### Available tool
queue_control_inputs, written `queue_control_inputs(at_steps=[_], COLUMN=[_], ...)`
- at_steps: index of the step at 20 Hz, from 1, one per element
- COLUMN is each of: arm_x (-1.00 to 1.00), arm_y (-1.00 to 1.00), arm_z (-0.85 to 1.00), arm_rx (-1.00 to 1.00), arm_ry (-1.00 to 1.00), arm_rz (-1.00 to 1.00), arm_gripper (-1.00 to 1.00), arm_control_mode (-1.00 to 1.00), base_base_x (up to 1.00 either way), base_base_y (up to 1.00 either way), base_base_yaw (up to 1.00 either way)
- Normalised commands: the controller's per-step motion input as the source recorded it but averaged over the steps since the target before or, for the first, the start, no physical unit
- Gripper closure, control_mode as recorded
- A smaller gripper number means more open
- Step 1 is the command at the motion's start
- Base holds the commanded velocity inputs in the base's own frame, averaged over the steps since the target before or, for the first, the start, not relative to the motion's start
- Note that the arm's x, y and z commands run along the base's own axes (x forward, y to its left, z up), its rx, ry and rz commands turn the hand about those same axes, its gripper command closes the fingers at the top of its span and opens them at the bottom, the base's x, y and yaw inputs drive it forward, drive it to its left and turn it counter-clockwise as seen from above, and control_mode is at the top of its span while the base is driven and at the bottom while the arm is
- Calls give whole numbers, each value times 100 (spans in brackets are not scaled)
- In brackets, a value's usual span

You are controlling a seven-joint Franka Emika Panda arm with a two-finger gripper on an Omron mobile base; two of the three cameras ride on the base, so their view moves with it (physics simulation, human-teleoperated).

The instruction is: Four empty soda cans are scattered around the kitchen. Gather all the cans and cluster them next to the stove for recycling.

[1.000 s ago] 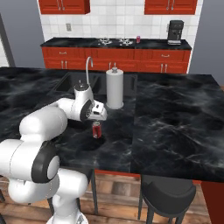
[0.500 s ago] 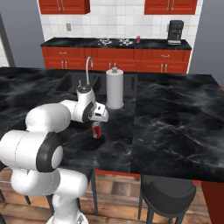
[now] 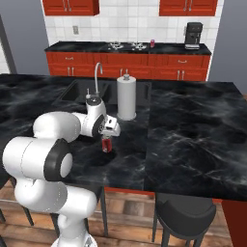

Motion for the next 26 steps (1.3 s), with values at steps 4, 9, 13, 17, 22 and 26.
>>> queue_control_inputs(at_steps=[4,9,13,17,22,26], arm_x=[6,10,9,10,10,15], arm_y=[0,0,0,0,0,0], arm_z=[-17,-12,-10,-9,-5,-5], arm_rx=[0,0,0,0,0,0], arm_ry=[0,0,0,0,0,0], arm_rz=[0,0,0,0,0,0], arm_gripper=[-100,-100,-100,-100,-100,-100], arm_control_mode=[-100,-100,-100,-100,-100,-100], base_base_x=[0,0,0,0,0,0], base_base_y=[0,0,0,0,0,0], base_base_yaw=[0,0,0,0,0,0])
